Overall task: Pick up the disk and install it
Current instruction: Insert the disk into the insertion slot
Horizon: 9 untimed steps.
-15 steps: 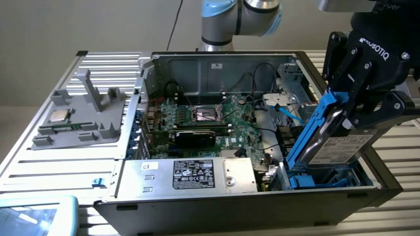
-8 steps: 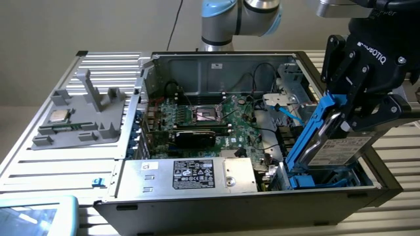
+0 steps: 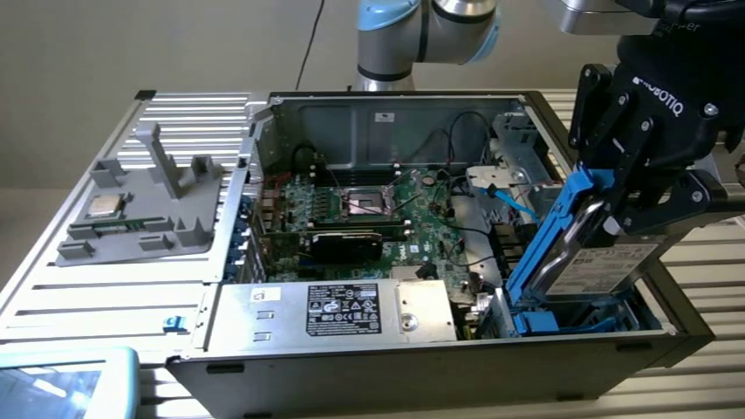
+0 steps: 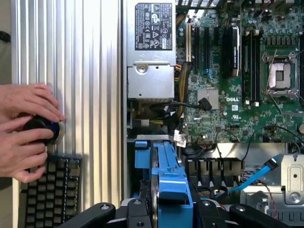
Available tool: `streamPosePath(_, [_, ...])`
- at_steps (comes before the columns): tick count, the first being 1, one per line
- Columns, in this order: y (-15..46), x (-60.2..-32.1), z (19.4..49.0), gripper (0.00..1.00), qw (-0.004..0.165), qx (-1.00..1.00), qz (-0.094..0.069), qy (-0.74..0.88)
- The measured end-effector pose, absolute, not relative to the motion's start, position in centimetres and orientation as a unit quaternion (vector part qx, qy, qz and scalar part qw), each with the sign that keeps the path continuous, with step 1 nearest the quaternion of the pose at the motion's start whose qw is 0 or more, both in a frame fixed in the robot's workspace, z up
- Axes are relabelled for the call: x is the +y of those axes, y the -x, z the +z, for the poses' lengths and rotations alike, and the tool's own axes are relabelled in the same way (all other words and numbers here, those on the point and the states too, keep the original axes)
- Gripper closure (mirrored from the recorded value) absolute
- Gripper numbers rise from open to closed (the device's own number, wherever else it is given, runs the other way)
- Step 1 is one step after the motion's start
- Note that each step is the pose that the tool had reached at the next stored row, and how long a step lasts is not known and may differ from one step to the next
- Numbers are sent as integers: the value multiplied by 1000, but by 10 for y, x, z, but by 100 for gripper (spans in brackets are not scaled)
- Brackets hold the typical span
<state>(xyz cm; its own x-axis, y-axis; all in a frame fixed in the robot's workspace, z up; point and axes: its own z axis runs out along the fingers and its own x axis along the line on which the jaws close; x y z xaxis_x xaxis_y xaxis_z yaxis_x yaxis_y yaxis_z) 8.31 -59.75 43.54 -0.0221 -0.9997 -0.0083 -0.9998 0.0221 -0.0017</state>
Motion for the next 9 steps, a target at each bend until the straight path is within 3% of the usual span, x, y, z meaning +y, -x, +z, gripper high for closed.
streamPosePath(9, [-83, -597, 430, 63, 4, 715, 2, 699])
